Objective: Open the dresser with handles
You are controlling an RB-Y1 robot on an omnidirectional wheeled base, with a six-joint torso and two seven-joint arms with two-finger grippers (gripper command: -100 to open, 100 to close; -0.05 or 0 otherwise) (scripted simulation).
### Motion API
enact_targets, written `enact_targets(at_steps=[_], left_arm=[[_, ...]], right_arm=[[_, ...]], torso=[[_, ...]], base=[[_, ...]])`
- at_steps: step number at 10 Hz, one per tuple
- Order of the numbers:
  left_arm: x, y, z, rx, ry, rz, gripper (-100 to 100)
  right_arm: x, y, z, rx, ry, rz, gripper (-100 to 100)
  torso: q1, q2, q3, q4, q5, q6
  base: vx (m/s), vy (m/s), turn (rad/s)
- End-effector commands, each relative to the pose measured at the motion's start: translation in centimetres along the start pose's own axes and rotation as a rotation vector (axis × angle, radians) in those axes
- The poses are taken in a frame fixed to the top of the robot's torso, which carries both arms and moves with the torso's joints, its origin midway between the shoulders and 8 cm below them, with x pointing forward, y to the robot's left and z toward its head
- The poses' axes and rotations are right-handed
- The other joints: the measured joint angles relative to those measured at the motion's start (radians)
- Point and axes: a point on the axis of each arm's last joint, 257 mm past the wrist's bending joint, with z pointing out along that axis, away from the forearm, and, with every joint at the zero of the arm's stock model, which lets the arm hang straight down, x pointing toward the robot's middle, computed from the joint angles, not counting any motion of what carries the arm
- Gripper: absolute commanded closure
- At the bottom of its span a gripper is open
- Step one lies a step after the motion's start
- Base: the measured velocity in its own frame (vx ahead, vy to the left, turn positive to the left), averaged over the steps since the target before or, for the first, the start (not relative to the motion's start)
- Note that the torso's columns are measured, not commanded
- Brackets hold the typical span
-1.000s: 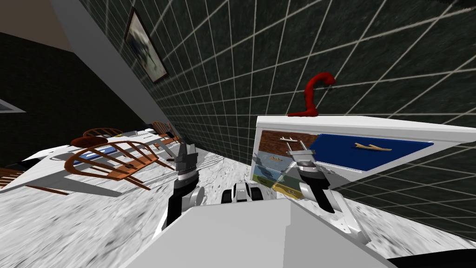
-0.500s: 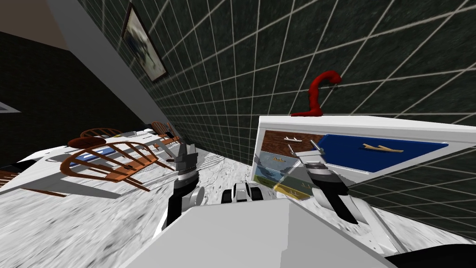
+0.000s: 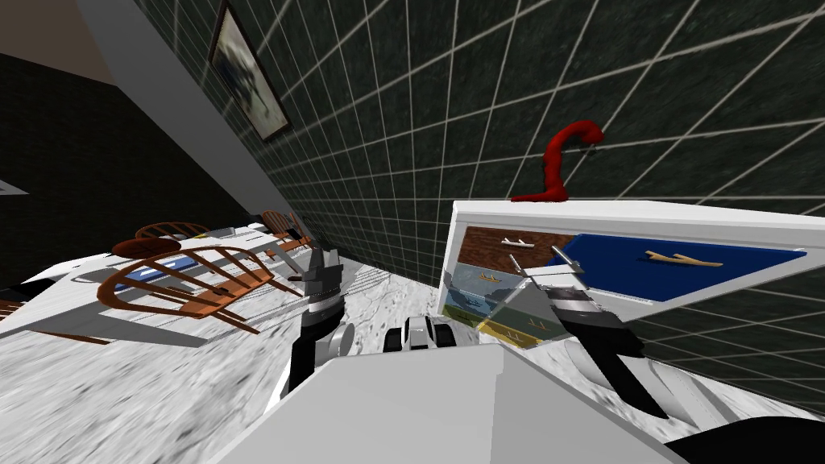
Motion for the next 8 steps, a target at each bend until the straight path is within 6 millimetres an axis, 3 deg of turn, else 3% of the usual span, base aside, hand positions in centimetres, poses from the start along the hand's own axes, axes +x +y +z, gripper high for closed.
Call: enact_targets(at_steps=[1, 8], left_arm=[[0.0, 0.0, 0.0, 0.000, 0.000, 0.000, 0], [0.0, 0.0, 0.0, 0.000, 0.000, 0.000, 0]], right_arm=[[1.0, -1.1, -1.0, -0.010, 0.061, -0.046, -100], [2.3, -4.5, -2.7, -0.060, 0.173, -0.191, -100]], torso=[[0.001, 0.000, 0.000, 0.000, 0.000, 0.000], [0.001, 0.000, 0.000, 0.000, 0.000, 0.000]], base=[[0.030, 0.064, -0.012], [0.026, 0.048, -0.008]])
